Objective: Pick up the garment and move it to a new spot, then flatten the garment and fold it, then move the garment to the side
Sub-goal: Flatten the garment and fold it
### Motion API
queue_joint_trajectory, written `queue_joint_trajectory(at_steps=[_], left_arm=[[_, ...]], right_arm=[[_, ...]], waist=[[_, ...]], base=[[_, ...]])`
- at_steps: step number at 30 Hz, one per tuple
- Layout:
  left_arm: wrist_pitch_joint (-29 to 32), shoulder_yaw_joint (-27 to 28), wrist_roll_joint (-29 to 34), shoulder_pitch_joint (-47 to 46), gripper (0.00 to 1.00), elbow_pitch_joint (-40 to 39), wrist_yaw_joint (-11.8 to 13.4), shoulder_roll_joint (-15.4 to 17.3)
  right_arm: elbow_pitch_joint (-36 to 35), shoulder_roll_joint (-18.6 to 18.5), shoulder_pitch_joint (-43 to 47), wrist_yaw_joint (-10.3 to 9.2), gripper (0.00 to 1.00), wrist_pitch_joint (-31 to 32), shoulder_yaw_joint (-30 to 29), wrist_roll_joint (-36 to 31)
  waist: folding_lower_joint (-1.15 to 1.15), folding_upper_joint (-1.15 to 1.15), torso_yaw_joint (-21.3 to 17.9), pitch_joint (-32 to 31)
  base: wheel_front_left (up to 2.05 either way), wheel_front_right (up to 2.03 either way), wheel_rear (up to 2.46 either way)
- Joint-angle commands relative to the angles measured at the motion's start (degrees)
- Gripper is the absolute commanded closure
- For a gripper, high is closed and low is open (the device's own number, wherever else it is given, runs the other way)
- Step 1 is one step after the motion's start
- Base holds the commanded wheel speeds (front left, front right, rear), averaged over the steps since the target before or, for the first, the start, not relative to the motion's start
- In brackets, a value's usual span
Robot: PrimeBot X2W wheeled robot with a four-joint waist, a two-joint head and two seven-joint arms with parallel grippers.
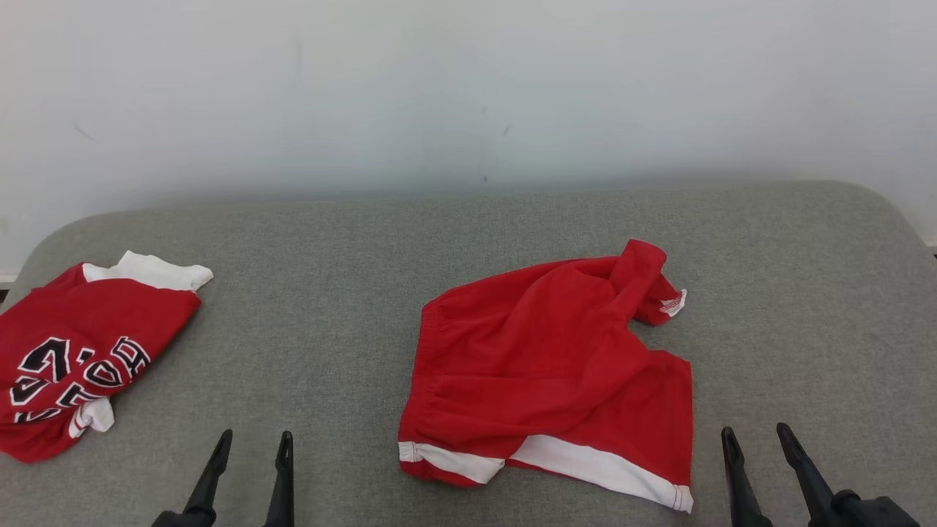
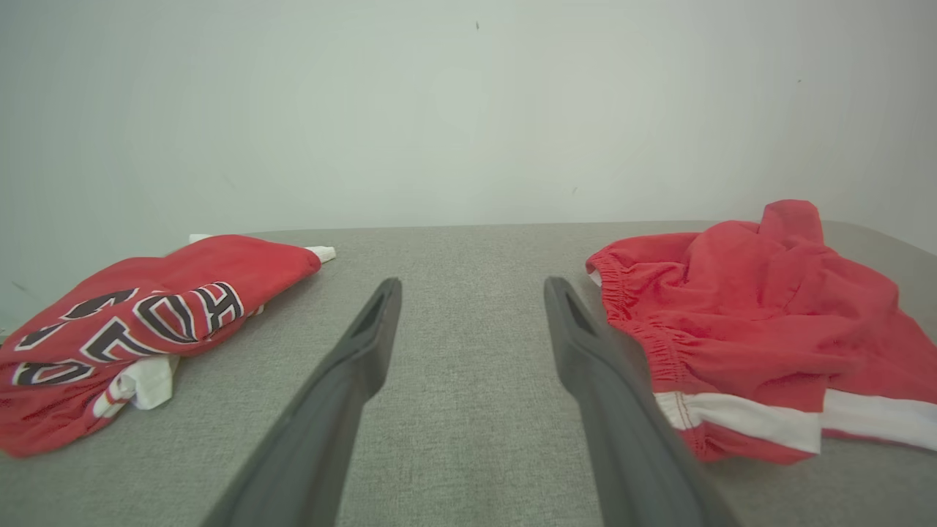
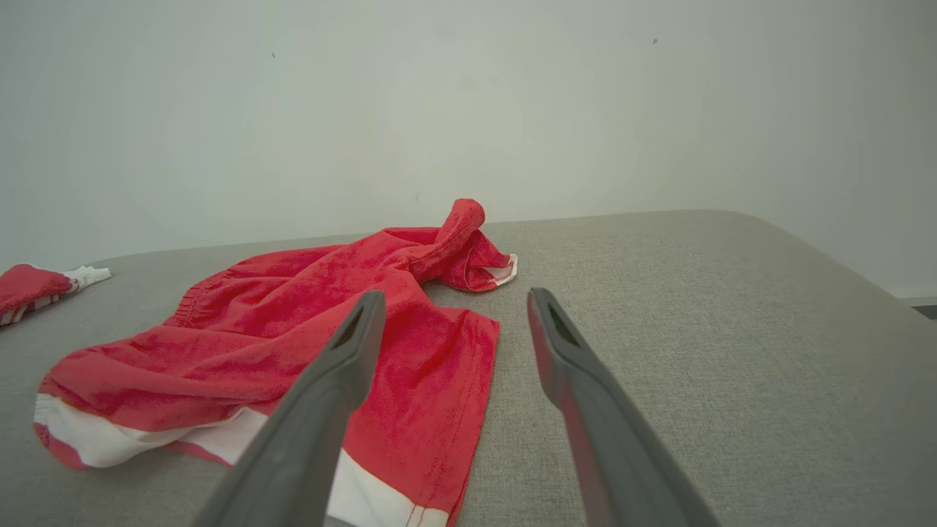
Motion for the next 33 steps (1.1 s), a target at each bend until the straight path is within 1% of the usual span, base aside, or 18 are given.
queue_joint_trajectory(at_steps=[1, 5, 7, 11, 16, 19, 20, 27, 33], left_arm=[[-0.19, -1.23, -1.18, -1.26, 0.0, 0.78, 0.1, 0.96], [-0.19, -6.23, -2.79, -2.8, 0.0, 3.18, 0.1, 2.55], [-0.19, -9.4, -3.92, -4.49, 0.0, 4.93, 0.1, 3.81], [-0.19, -15.2, -6.08, -8.3, 0.0, 8.86, 0.1, 5.31], [-0.19, -21.14, -8.43, -13.17, 0.0, 14.06, 0.1, 6.5], [-0.19, -24.38, -10.08, -15.53, 0.0, 16.29, 0.1, 7.05], [-0.19, -24.38, -10.08, -15.53, 0.0, 16.29, 0.1, 7.05], [-0.19, -30.8, -13.02, -18.81, 0.0, 19.11, 0.1, 8.34], [-0.19, -32.81, -15.1, -20.34, 0.0, 21.51, 0.1, 8.12]], right_arm=[[1.12, -0.54, -0.37, -0.13, 0.0, -0.04, 0.19, 0.29], [4.84, -0.94, -0.79, -0.13, 0.0, -0.04, 1.0, 0.8], [6.46, -0.95, -1.36, -0.13, 0.0, -0.04, 1.7, 1.04], [10.06, -0.93, -3.43, -0.13, 0.0, -0.03, 3.9, 1.76], [15.61, -0.87, -6.42, -0.13, 0.0, -0.04, 7.43, 3.15], [18.32, -0.2, -7.73, -0.13, 0.0, -0.03, 8.87, 3.81], [18.32, -0.2, -7.73, -0.13, 0.0, -0.03, 8.87, 3.81], [21.3, 0.73, -9.64, -0.13, 0.0, -0.04, 11.77, 5.43], [22.74, 0.8, -10.59, -0.13, 0.0, -0.04, 13.56, 6.65]], waist=[[0.0, 0.0, -0.34, 0.35], [0.0, 0.0, -0.95, 1.14], [0.0, 0.0, -1.31, 2.08], [0.0, 0.0, -2.06, 4.26], [0.0, 0.0, -2.71, 6.35], [0.0, 0.0, -2.96, 7.18], [0.0, 0.0, -2.96, 7.18], [0.0, 0.0, -3.48, 8.22], [0.0, 0.0, -3.63, 8.54]], base=[[0.0, 0.0, 0.0], [0.0, 0.0, 0.0], [0.0, 0.0, 0.0], [0.0, 0.0, 0.0], [0.0, 0.0, 0.0], [0.0, 0.0, 0.0], [0.0, 0.0, 0.0], [0.0, 0.0, 0.0], [0.0, 0.0, 0.0]])
